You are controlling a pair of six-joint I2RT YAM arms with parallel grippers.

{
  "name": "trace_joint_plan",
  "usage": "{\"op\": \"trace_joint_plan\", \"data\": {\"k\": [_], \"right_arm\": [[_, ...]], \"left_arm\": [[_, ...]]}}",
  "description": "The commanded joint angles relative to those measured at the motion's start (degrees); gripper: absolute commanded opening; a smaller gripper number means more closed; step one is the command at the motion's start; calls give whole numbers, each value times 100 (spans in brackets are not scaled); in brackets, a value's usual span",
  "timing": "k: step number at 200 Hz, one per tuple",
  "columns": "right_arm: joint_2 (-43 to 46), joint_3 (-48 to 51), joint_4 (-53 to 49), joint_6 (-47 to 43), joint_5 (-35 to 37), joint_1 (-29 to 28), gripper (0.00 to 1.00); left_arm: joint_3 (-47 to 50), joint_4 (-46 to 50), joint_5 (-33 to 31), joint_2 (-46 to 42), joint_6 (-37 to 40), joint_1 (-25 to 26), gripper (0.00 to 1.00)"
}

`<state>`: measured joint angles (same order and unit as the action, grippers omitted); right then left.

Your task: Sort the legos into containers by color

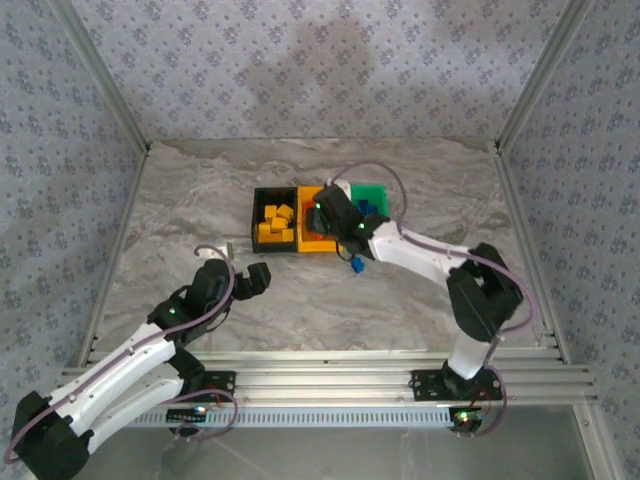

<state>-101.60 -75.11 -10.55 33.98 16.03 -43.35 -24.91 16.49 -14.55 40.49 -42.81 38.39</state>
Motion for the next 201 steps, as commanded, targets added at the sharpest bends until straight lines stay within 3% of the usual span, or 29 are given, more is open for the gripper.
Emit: {"op": "trace_joint_plan", "data": {"k": [1, 18, 48, 126, 160, 201], "right_arm": [[-525, -684, -568, -221, -245, 153, 77], [-555, -736, -535, -190, -239, 216, 84], [56, -253, -353, -196, -112, 179, 87], [2302, 2920, -365, 605, -200, -35, 86], [1912, 3183, -47, 276, -982, 242, 84], [1097, 2837, 94, -305, -860, 468, 76]], "left_arm": [[55, 212, 73, -125, -87, 44, 100], [56, 239, 101, -161, -79, 52, 100], [39, 197, 116, -147, -76, 53, 100], [73, 185, 100, -105, -182, 52, 100], [185, 149, 91, -107, -268, 54, 100], [267, 161, 47, -94, -340, 47, 100]]}}
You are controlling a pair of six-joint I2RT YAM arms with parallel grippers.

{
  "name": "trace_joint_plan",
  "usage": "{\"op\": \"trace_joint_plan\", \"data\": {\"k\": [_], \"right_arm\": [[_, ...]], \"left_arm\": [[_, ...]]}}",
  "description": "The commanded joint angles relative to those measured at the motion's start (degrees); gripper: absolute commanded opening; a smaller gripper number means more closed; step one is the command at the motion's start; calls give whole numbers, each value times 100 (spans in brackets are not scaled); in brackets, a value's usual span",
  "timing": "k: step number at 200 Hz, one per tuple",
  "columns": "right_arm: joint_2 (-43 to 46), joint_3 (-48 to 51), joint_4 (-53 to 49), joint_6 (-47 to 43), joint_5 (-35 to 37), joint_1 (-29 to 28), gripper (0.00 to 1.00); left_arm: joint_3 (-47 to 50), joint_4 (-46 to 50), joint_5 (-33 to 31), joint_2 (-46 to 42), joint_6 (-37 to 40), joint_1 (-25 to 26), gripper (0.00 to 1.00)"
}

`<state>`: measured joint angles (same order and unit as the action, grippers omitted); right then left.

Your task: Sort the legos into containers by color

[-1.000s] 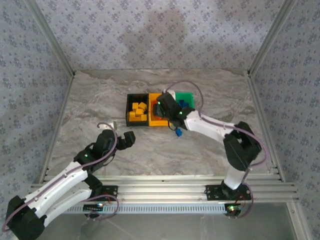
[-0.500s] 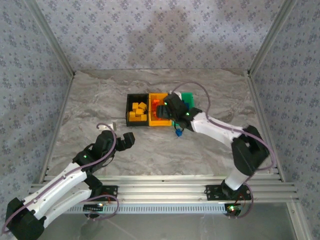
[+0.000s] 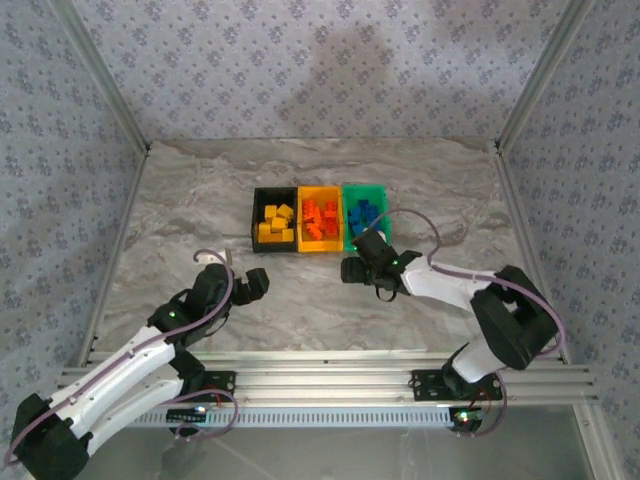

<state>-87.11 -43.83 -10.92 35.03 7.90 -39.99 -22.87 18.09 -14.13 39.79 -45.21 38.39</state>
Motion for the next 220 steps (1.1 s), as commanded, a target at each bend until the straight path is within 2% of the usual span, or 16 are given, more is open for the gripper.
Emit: {"op": "trace_joint_plan", "data": {"k": [1, 20, 54, 78, 125, 153, 176, 197, 220], "right_arm": [[-373, -296, 132, -414, -40, 136, 76], [-615, -448, 197, -596, 57, 191, 69], [-949, -756, 113, -787, 83, 101, 47], [-1052, -856, 89, -821, 108, 75, 37], [-536, -737, -76, -788, 179, -119, 18], [426, -583, -334, -686, 320, -330, 16], [972, -783, -653, -737, 498, -241, 16], [850, -1207, -680, -805, 346, 156, 17], [200, -1705, -490, -811, 207, 519, 18]], "left_arm": [[59, 2, 2, -24, -101, 46, 100], [73, 11, -12, -24, -86, 44, 100], [72, 4, -54, -24, -72, 44, 100], [93, -7, -83, -24, -50, 44, 100], [108, -16, -64, -17, -36, 37, 100], [81, -11, -36, -35, -24, 44, 100], [63, -24, -16, -42, -22, 37, 100], [75, -40, -20, -43, -54, 38, 99], [72, -44, -29, -51, -124, 42, 100]]}}
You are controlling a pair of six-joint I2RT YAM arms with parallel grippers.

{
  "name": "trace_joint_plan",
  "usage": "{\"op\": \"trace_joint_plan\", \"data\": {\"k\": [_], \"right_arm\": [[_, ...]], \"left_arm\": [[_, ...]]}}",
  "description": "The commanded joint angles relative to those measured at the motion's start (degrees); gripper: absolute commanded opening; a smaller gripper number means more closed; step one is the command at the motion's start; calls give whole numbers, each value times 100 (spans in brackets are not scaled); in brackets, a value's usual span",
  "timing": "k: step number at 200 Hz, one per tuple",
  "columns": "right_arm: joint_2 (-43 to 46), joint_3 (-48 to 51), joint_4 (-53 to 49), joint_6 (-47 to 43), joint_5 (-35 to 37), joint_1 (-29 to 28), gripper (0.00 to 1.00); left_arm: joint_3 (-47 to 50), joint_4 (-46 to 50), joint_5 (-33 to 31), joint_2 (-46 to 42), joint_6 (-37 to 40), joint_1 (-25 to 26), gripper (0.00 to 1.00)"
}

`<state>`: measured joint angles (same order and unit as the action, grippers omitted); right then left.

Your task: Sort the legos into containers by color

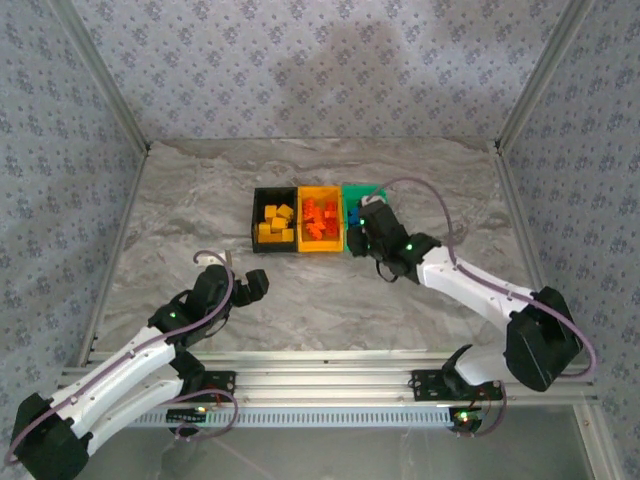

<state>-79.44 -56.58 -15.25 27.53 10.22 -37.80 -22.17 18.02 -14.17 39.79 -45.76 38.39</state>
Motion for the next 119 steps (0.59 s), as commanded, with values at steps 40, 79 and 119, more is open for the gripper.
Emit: {"op": "trace_joint_plan", "data": {"k": [40, 79, 119], "right_arm": [[-1784, -1407, -13, -13, 56, 661, 25], [-1663, -1648, 270, -99, 110, 735, 65], [-394, -594, 790, -53, 221, 551, 83]], "left_arm": [[-88, 92, -49, -90, -104, 37, 100], [-362, 336, -195, -96, -72, 43, 100], [-846, 535, -817, 13, -15, 44, 100]]}}
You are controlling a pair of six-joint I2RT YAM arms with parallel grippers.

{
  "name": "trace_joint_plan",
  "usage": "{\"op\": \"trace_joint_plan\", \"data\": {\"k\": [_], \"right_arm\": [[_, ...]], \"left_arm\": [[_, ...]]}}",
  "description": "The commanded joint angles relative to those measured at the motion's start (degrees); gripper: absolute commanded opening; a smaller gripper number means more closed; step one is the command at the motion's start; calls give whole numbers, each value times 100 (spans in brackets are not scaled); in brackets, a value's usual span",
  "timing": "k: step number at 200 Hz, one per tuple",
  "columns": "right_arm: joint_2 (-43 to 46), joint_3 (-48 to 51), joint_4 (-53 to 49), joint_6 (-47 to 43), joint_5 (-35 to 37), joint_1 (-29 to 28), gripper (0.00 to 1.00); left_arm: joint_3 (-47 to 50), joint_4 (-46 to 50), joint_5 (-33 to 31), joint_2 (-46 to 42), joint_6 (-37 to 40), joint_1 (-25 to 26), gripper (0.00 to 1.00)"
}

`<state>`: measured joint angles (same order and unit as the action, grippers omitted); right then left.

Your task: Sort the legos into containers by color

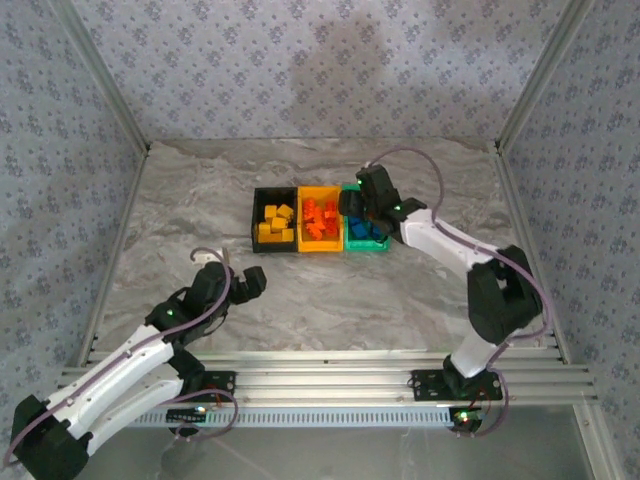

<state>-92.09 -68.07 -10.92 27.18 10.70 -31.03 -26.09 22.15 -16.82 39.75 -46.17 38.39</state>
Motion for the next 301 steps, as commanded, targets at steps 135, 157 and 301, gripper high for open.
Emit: {"op": "trace_joint_plan", "data": {"k": [135, 157, 301], "right_arm": [[3457, 3270, 1109, 750, 1792, -473, 100], [3523, 3363, 952, 842, 1719, -225, 100], [3992, 3926, 1676, -1118, 1603, 1147, 100]], "left_arm": [[-1504, -2727, -2329, 3691, 3534, -2797, 100], [-795, -3870, -2027, 3919, 3820, -3042, 100], [414, -7362, 139, 4899, 4275, -3708, 100]]}}
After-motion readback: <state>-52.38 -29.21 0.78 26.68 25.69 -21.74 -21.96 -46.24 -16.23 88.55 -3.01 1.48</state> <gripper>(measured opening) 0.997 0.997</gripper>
